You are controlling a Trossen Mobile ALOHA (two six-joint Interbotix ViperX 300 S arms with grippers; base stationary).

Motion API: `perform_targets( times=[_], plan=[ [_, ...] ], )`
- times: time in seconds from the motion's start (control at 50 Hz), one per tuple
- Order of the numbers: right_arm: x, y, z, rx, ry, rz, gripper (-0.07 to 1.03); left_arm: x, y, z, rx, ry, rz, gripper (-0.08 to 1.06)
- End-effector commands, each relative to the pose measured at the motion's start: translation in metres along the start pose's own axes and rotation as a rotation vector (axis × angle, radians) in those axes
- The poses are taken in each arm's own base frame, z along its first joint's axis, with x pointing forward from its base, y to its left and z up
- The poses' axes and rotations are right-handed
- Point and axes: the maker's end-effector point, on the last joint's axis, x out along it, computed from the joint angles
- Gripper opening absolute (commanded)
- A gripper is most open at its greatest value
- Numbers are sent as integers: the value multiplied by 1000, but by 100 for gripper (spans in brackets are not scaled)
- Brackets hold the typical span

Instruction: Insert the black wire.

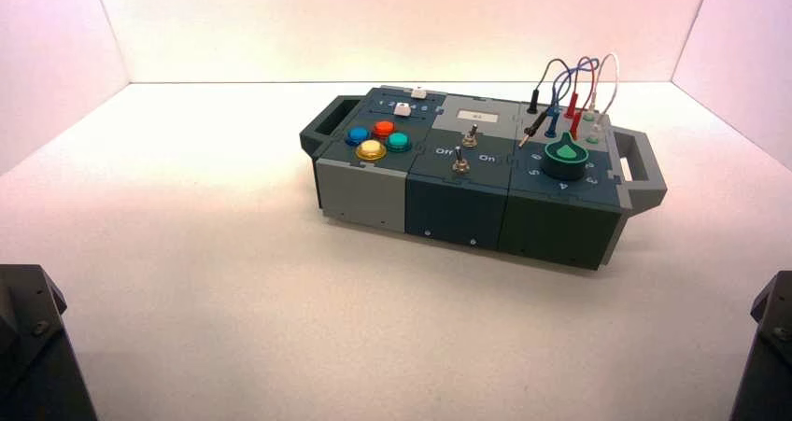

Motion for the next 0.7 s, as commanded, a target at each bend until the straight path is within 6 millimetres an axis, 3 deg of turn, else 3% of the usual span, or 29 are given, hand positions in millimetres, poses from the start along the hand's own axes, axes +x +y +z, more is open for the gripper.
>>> perform_targets(
  times=[0.02, 0.2, 0.7],
  plan=[
    [4, 7, 9, 51, -3, 32, -2, 31, -6, 25, 28, 22, -21, -3],
    [9, 6, 10, 57, -1, 27, -2, 81, -9, 22, 82, 117, -32, -3],
    [15, 8, 21, 63, 19, 23, -2, 214, -28, -25, 178, 348, -87, -3]
  ],
)
